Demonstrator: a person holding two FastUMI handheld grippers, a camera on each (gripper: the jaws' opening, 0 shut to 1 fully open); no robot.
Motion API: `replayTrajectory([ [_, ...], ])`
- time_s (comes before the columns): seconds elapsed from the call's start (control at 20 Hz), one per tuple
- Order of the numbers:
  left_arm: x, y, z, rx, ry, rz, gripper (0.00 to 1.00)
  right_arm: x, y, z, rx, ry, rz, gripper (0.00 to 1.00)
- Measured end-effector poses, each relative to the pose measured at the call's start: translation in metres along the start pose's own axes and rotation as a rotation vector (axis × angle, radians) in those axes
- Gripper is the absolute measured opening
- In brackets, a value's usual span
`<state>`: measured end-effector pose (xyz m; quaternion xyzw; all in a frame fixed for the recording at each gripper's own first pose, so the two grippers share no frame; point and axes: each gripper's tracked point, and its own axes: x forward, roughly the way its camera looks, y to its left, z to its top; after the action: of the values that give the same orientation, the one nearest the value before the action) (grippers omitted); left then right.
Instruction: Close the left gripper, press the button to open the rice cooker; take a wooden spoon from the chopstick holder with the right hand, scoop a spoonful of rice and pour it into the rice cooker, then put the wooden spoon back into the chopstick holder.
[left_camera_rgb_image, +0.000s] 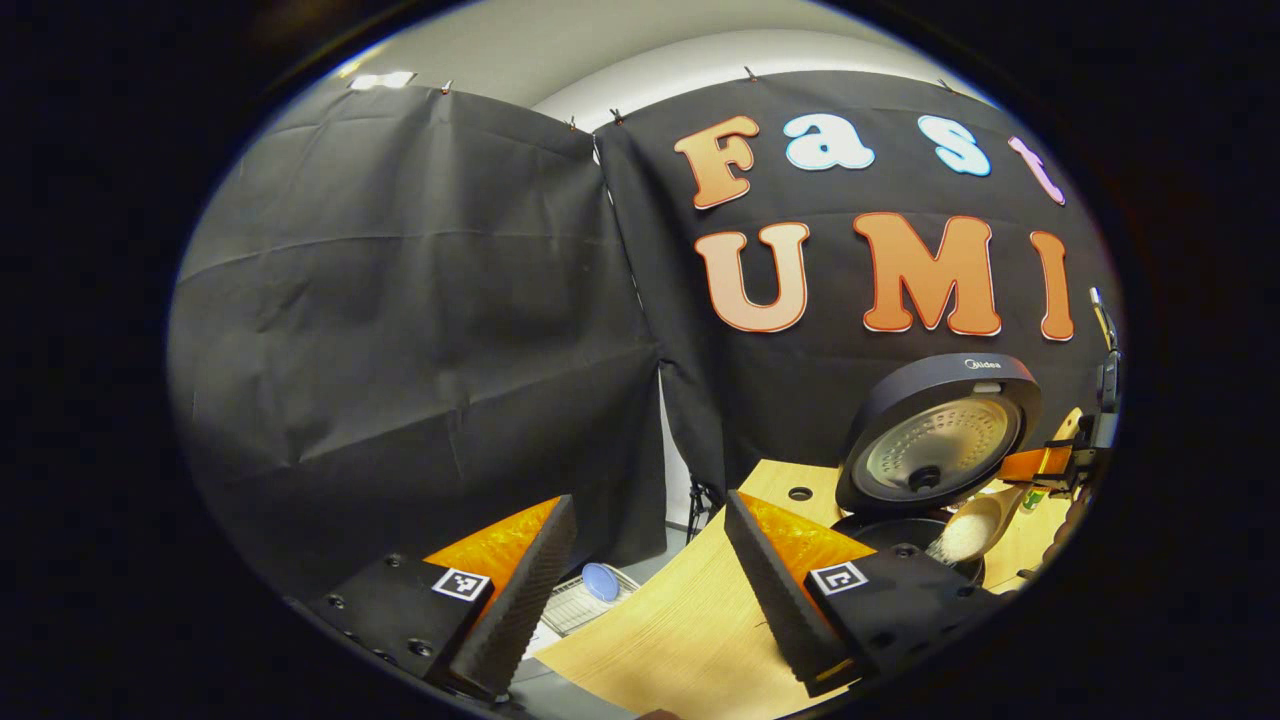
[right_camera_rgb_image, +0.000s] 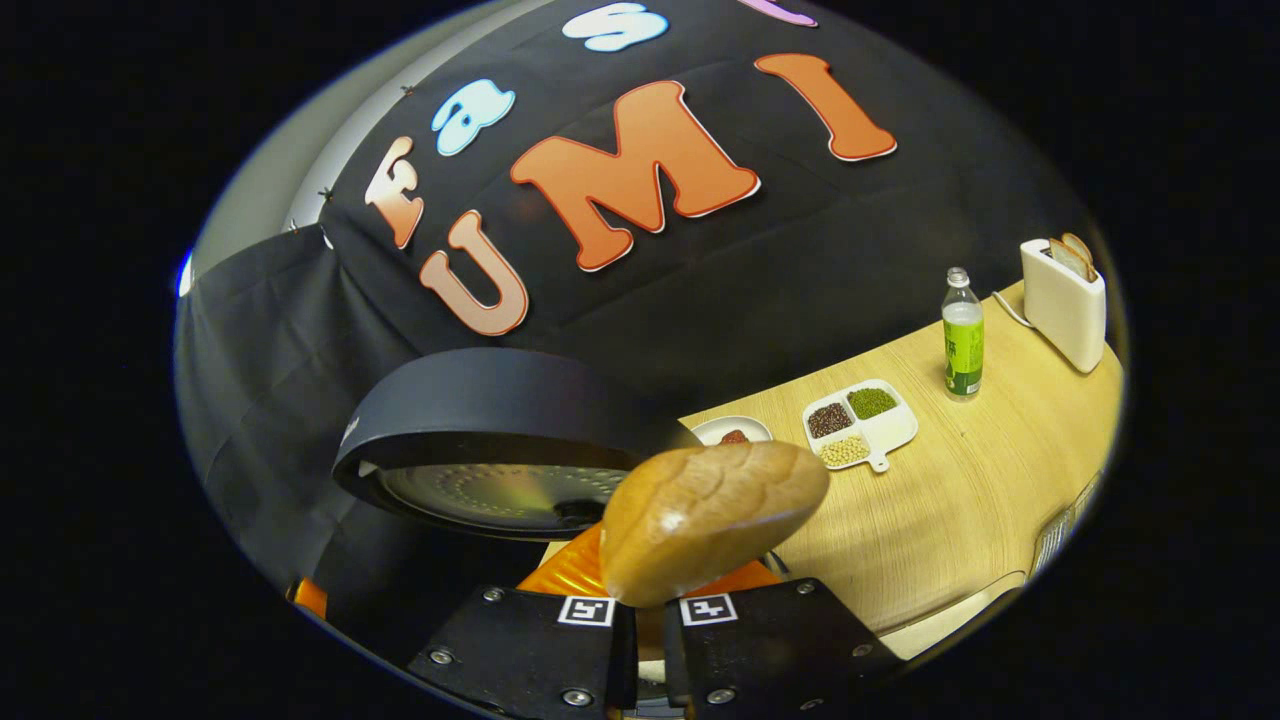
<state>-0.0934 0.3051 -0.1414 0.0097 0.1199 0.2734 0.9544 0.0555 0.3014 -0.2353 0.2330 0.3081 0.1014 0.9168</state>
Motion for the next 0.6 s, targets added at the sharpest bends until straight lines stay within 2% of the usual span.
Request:
replayTrajectory([
  [0.55, 0.003, 0.007, -0.007, -0.012, 0.008, 0.008, 1.0, 0.003, 0.028, -0.01, -0.248, -0.018, 0.059, 0.1],
  [0.6, 0.003, 0.007, -0.006, -0.012, 0.007, 0.007, 1.0, 0.003, 0.032, -0.014, -0.263, -0.007, 0.079, 0.05],
])
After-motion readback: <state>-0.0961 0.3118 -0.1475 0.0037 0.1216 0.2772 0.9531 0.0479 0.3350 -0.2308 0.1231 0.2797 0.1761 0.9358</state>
